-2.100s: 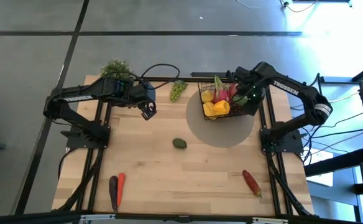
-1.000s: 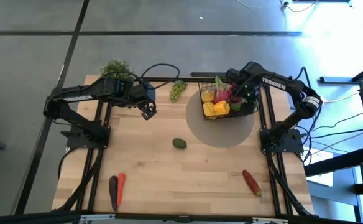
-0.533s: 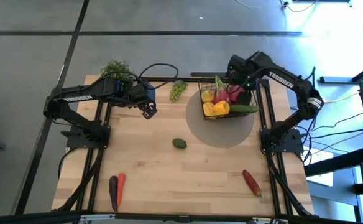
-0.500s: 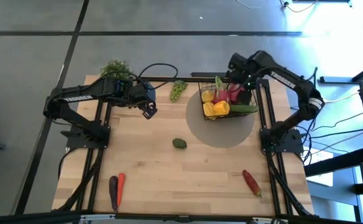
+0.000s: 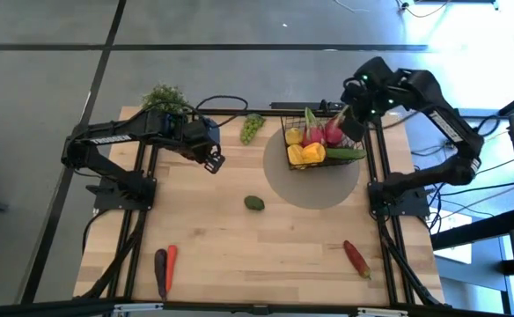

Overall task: Build produce basket
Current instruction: Put the carrot into the wire basket

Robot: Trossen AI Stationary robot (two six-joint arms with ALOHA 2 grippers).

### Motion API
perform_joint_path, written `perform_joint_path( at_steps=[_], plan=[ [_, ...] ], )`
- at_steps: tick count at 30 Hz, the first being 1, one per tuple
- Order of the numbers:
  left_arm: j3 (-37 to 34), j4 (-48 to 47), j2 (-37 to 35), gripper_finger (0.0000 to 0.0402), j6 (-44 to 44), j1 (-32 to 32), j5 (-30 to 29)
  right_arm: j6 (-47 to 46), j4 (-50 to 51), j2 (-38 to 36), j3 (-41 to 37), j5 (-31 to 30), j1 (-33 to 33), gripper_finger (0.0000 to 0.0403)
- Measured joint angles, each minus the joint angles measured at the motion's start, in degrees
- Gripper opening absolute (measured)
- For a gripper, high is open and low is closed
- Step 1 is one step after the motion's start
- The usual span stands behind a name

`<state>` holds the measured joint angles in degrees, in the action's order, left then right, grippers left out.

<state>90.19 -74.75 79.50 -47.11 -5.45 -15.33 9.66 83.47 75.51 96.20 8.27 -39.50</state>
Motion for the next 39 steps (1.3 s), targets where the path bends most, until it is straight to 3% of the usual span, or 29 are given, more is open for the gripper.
perform_joint_path(
  at_steps=[6, 13, 17, 23, 28, 34, 36, 39],
  plan=[
    [-0.16, -7.88, -0.01, 0.0000, -11.06, 0.81, 6.37, 2.85, -1.62, -2.65, -0.04, 5.07, 3.01, 0.0240],
    [-4.83, -11.67, -0.05, 0.0000, -29.07, 8.40, 17.64, 3.18, -2.80, -2.95, -0.12, 5.02, 5.65, 0.0240],
    [-6.65, -11.63, -0.06, 0.0000, -34.15, 13.81, 24.91, 5.17, -2.76, -3.02, -0.13, 4.98, 6.81, 0.0240],
    [-9.47, -10.57, -0.02, 0.0000, -40.73, 19.84, 25.37, 5.98, -3.64, -3.17, -0.14, 5.02, 7.58, 0.0240],
    [-10.46, -10.48, -0.03, 0.0003, -41.34, 22.61, 27.50, 6.07, -6.13, -3.17, -0.15, 5.36, 7.58, 0.0240],
    [-13.88, -8.21, -0.02, 0.0036, -44.09, 24.29, 30.24, 6.07, -6.18, -3.17, -0.15, 5.60, 7.58, 0.0240],
    [-14.98, -6.87, -0.04, 0.0044, -46.10, 25.27, 30.33, 6.38, -6.04, -3.17, -0.15, 8.65, 7.57, 0.0240],
    [-17.04, -3.74, -0.03, 0.0046, -49.23, 26.98, 32.63, 9.85, -6.04, -3.05, -0.15, 17.91, 7.58, 0.0240]
  ],
)
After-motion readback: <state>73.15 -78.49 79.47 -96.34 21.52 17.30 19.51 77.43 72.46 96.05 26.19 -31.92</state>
